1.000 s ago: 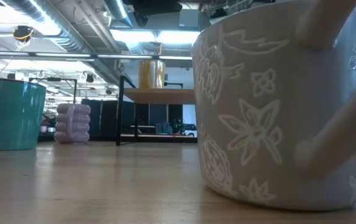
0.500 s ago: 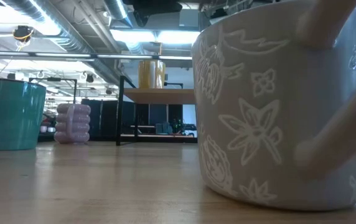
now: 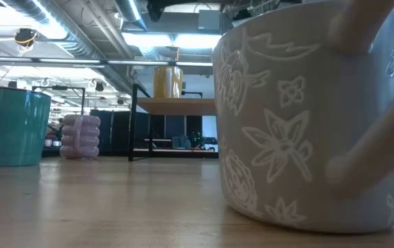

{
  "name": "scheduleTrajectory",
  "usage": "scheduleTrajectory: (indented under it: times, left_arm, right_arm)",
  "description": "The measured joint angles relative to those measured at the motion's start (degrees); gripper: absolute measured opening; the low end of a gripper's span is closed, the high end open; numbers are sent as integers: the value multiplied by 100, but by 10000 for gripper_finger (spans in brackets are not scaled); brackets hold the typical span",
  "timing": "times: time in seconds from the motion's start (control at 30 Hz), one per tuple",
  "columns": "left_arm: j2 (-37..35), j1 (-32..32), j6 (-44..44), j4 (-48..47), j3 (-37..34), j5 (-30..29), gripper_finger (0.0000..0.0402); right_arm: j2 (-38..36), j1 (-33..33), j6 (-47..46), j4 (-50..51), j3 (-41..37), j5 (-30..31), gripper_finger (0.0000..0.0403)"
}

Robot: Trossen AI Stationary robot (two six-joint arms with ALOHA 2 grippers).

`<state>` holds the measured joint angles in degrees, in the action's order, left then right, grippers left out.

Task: Place coffee mugs
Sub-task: Put the orange mug on the shelf

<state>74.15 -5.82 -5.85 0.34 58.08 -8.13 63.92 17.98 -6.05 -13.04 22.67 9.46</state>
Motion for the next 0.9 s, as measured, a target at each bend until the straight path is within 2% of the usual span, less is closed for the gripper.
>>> scheduleTrajectory:
  times: [0.3,0.53,0.73,0.9]
  left_arm:
    - [-475,1,-6,-25,-11,-34,105]
    - [-891,2,-13,-18,-13,-34,105]
    - [-1172,68,-11,-168,-13,-34,105]
    - [-1215,178,-13,-165,-13,26,105]
  right_arm:
    - [0,-27,523,763,975,8,8]
    - [18,-759,979,703,1597,-249,7]
    - [331,-1798,1443,614,2051,-1082,7]
    - [946,-2672,1792,225,2369,-2004,7]
